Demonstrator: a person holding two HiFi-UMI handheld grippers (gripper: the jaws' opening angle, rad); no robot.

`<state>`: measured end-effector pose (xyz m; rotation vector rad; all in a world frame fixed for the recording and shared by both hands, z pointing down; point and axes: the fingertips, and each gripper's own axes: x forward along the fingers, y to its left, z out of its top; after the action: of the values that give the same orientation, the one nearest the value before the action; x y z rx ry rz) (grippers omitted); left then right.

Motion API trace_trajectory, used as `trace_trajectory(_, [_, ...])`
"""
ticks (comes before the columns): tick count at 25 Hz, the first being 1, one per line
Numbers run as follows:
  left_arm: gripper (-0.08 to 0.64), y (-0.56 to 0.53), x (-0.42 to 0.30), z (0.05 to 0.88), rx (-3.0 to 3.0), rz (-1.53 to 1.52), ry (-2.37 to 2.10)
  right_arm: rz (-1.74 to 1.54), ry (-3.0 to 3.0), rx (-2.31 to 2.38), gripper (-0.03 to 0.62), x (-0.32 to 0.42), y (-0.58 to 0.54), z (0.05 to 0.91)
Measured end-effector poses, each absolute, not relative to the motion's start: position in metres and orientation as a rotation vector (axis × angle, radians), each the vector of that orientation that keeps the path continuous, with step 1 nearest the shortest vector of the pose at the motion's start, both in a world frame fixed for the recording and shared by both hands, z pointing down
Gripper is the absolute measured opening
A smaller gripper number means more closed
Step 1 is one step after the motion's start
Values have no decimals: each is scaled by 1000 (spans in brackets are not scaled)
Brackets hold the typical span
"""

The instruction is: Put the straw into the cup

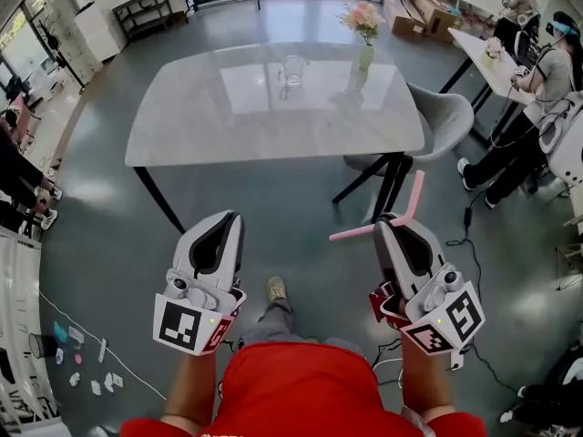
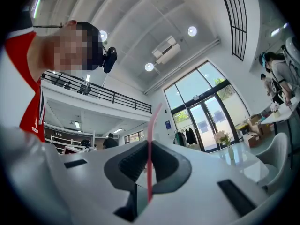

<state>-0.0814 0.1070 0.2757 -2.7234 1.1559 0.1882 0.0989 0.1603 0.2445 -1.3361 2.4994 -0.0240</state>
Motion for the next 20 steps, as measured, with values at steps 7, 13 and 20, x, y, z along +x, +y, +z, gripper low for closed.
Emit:
trace_trajectory(7, [5,16,-103,274,-2740,190,1122,-32,2487,-1370,15,73,74,241])
trace_trajectory(13, [5,-54,-107,270,-2759,208,1073,-26,2483,-1410,15,62,9,236])
trace_trajectory(20, [5,-102,-118,268,-2785,224,1041,-25,2491,-1443,15,45,-36,233])
